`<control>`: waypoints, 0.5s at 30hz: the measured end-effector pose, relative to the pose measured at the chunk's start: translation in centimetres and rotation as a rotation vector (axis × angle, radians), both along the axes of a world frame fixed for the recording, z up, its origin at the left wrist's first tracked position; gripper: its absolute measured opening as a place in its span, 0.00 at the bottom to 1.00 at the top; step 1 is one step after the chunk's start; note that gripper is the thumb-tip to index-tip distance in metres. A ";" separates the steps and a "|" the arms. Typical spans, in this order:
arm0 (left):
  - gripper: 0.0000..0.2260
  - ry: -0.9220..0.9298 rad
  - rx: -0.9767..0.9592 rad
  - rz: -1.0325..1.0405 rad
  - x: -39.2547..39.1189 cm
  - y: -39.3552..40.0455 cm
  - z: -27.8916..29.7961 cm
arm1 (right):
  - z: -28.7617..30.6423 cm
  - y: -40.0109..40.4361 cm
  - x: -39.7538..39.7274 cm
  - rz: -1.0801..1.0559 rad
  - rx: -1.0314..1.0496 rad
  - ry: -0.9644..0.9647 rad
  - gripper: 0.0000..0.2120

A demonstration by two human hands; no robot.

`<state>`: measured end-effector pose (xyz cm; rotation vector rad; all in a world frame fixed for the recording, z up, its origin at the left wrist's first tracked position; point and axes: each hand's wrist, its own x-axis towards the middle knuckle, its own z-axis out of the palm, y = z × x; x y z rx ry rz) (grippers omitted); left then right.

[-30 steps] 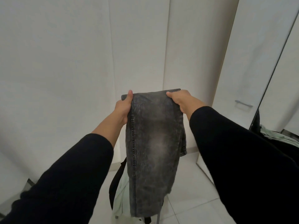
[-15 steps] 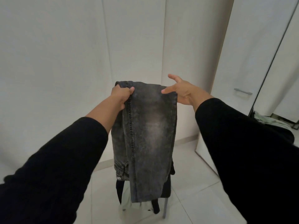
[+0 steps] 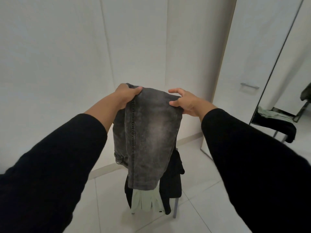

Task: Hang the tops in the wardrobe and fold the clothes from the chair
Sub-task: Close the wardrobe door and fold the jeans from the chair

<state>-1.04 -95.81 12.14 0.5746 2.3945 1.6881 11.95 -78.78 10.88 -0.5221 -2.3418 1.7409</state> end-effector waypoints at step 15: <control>0.39 0.059 -0.259 -0.226 -2.1 -2.8 -0.8 | -2.1 -0.8 -1.3 0.090 0.001 -0.053 0.39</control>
